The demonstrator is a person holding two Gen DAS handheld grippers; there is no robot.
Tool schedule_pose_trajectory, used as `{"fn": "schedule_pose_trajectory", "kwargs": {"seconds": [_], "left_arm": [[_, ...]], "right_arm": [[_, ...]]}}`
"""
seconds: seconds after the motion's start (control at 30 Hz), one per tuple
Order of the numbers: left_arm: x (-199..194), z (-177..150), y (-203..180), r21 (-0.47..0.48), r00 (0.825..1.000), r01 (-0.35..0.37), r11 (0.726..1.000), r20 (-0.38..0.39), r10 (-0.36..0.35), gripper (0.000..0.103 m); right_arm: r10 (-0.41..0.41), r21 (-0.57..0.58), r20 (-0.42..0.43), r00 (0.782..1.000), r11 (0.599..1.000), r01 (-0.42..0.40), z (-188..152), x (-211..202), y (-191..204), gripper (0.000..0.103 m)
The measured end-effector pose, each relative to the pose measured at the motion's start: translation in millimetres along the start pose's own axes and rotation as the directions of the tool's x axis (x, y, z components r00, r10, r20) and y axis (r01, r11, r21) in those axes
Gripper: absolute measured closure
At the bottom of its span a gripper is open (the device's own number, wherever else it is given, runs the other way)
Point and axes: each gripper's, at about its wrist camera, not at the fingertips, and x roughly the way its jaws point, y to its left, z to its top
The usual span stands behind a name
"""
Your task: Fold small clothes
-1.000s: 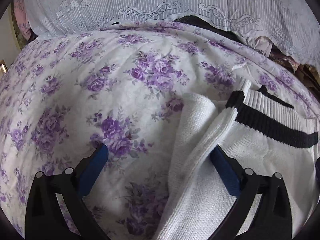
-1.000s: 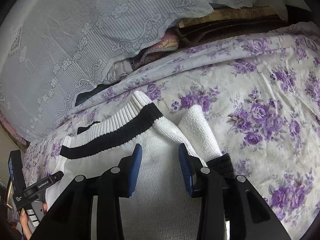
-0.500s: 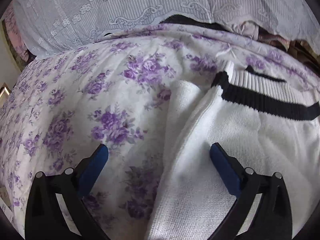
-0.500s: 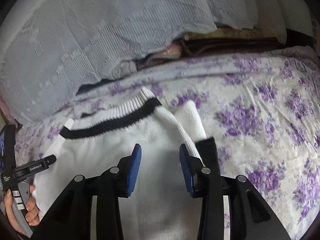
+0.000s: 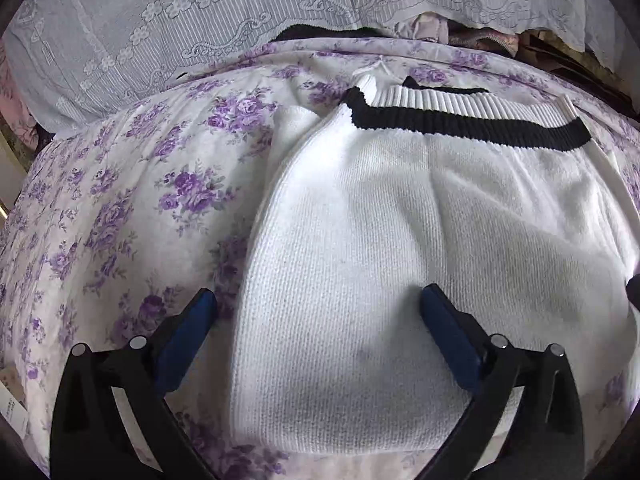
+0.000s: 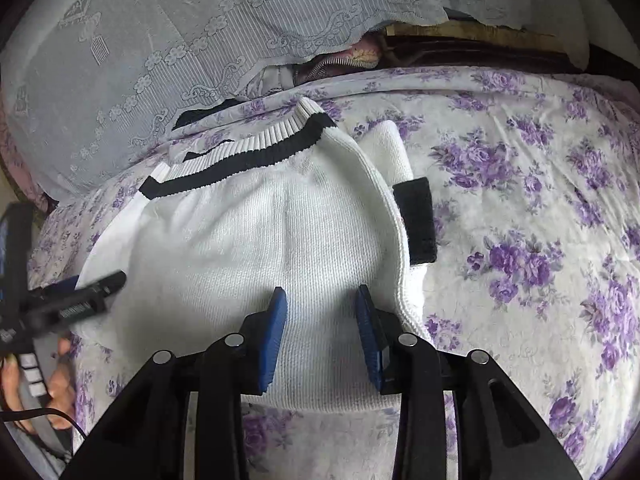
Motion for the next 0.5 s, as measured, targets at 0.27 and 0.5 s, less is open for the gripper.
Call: {"fn": "schedule_pose_trajectory", "kwargs": {"seconds": [0.27, 0.5], "left_arm": [[-17.6, -24.3, 66.2, -0.222, 0.990, 0.126, 0.967, -0.035, -0.137, 0.004], [-18.7, -38.4, 72.5, -0.214, 0.988, 0.144, 0.966, -0.031, -0.154, 0.004]], "right_arm": [[0.031, 0.073, 0.077, 0.997, 0.997, -0.037, -12.7, -37.9, -29.1, 0.074], [0.023, 0.148, 0.072, 0.997, 0.988, -0.033, -15.1, -37.5, -48.9, 0.068]]}}
